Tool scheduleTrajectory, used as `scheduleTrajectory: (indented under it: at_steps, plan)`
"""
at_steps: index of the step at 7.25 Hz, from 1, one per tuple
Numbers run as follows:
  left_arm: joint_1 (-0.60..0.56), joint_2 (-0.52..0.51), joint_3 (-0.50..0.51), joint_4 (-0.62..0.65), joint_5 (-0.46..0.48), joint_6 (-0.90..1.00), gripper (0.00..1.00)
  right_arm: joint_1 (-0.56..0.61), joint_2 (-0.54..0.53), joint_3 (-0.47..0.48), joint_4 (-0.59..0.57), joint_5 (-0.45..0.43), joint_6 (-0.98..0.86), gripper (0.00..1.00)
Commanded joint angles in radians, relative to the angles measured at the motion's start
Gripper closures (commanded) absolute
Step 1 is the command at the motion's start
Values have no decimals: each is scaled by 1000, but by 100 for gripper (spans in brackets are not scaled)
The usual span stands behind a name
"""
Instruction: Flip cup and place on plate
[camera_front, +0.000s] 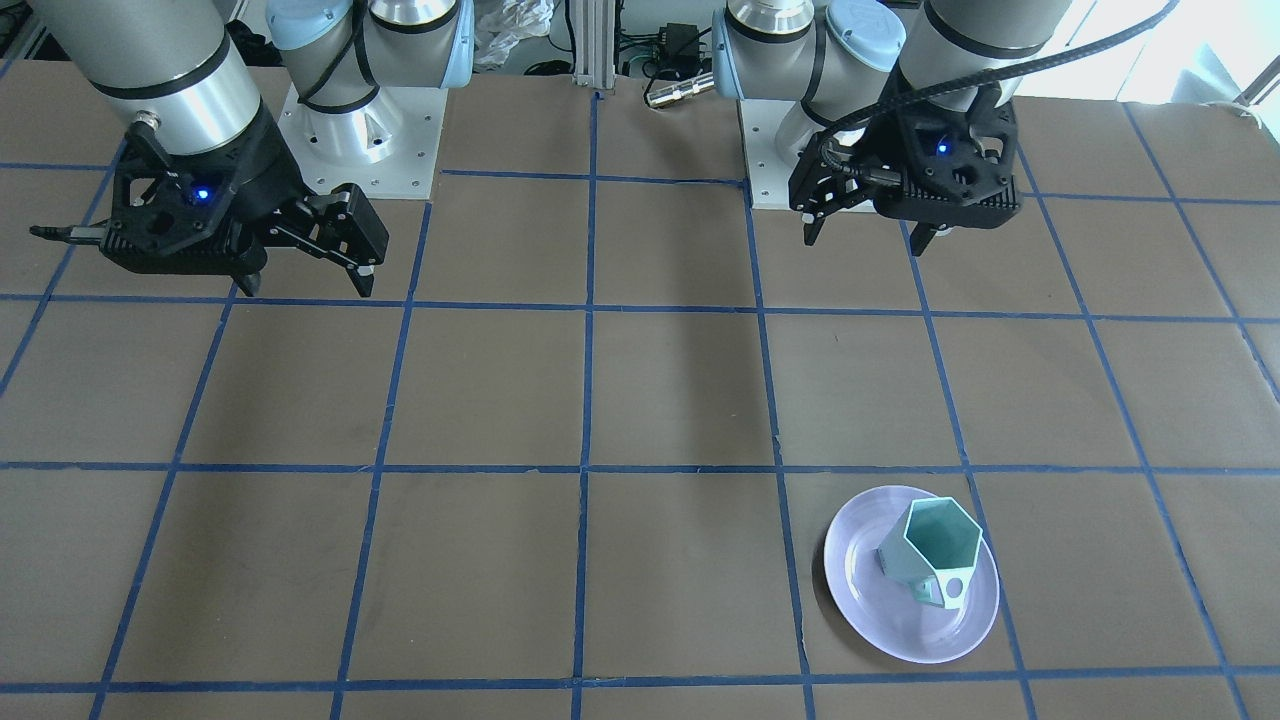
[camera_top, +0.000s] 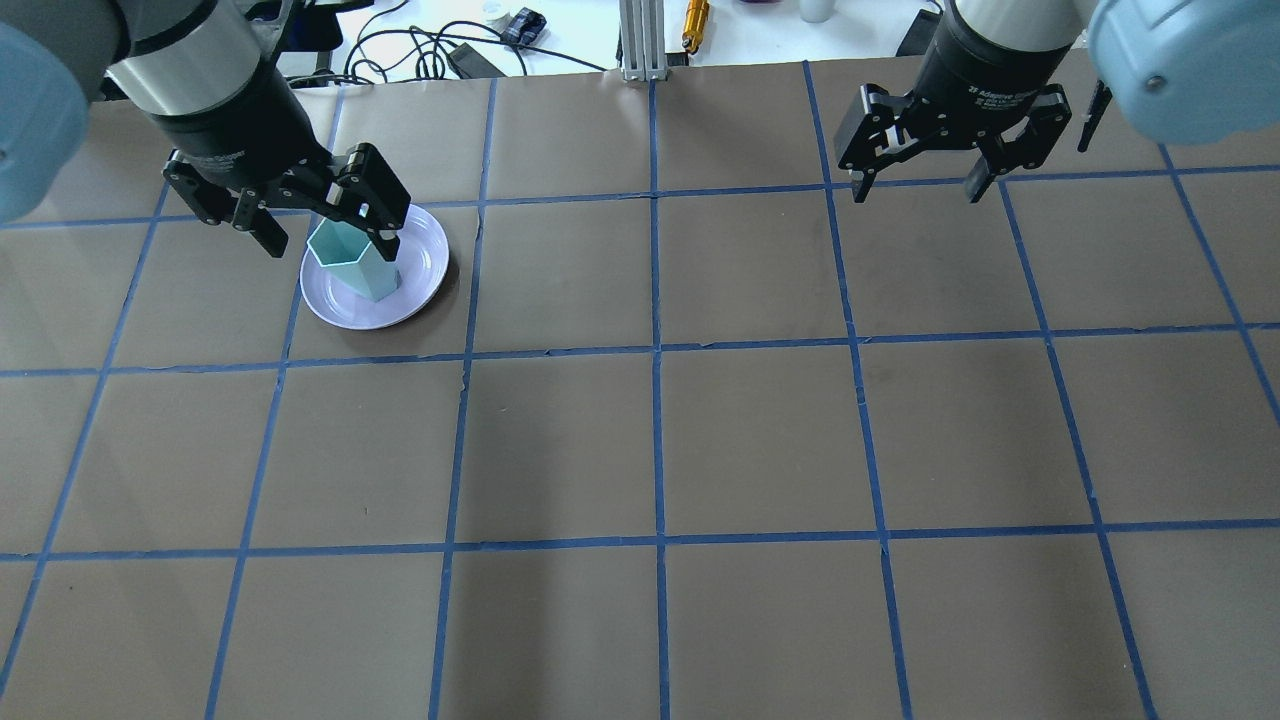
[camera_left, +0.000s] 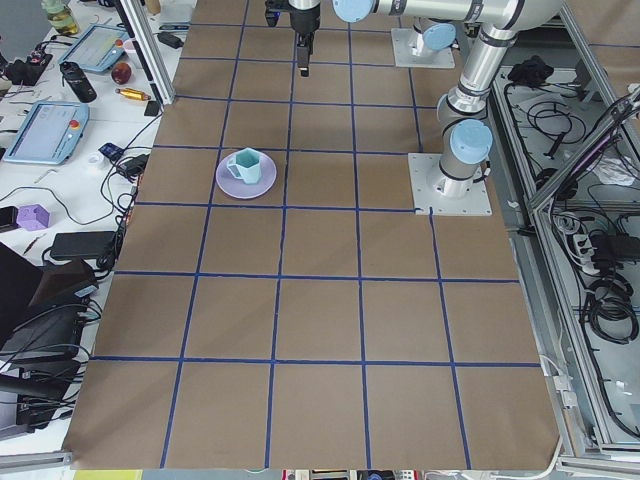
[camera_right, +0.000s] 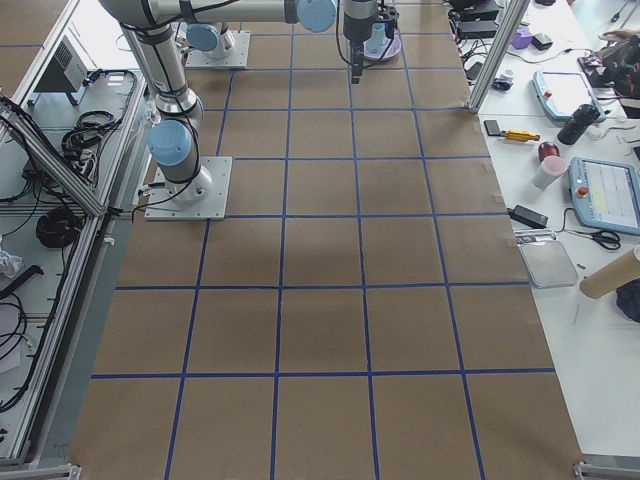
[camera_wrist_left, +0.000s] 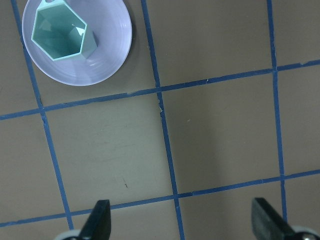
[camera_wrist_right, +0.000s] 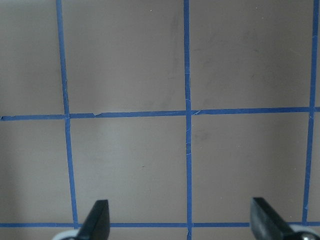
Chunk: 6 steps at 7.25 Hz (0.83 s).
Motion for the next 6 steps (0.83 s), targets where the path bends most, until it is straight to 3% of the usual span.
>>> scheduleTrajectory:
  at_steps: [1, 6]
  plan:
    - [-37, -5, -9, 11, 19, -48, 0, 0, 0, 1, 0, 0, 0, 0]
    - [-29, 5, -7, 14, 19, -34, 0, 0, 0, 0, 0, 0, 0, 0]
